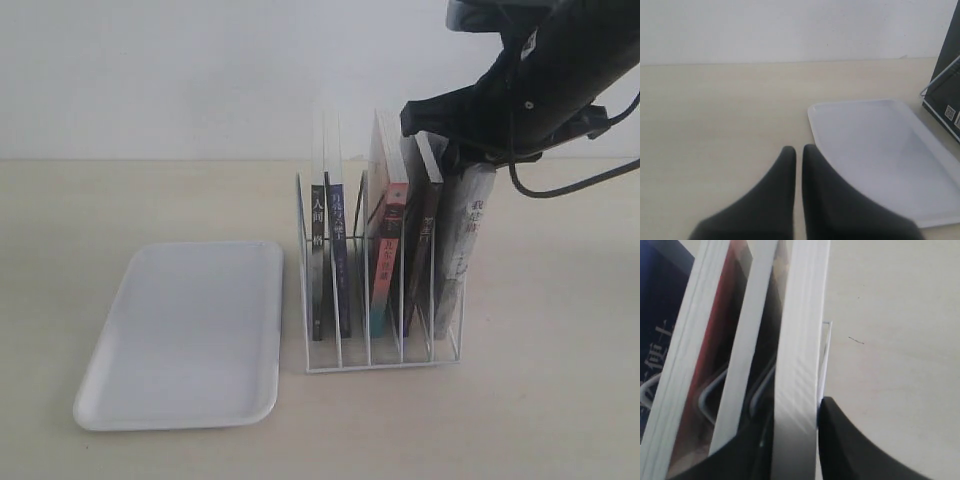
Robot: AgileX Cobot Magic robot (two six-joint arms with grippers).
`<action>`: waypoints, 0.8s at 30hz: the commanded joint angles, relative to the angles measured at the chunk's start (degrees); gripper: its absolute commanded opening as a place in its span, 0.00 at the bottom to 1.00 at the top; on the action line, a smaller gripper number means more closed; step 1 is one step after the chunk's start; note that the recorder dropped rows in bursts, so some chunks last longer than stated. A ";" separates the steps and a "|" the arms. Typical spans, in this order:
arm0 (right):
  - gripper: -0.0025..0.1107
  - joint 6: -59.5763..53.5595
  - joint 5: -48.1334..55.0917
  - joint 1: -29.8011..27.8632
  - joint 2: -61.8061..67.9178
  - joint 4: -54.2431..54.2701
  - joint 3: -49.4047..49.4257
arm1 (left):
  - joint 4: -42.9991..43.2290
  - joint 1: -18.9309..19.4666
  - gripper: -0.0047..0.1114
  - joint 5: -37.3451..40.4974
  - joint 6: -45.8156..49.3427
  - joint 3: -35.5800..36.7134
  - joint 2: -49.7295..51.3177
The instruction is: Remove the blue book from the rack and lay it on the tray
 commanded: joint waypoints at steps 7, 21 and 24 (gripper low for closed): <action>0.05 0.53 -2.67 -0.05 -0.52 0.36 -0.59 | 0.00 0.13 0.08 -0.30 -0.38 0.20 -0.18; 0.20 1.37 -0.80 -0.05 -1.04 0.36 -0.59 | 0.00 0.13 0.08 -0.30 -0.38 0.20 -0.18; 0.20 1.37 -0.40 -0.05 -1.04 0.36 -0.59 | 0.00 0.13 0.08 -0.30 -0.38 0.20 -0.18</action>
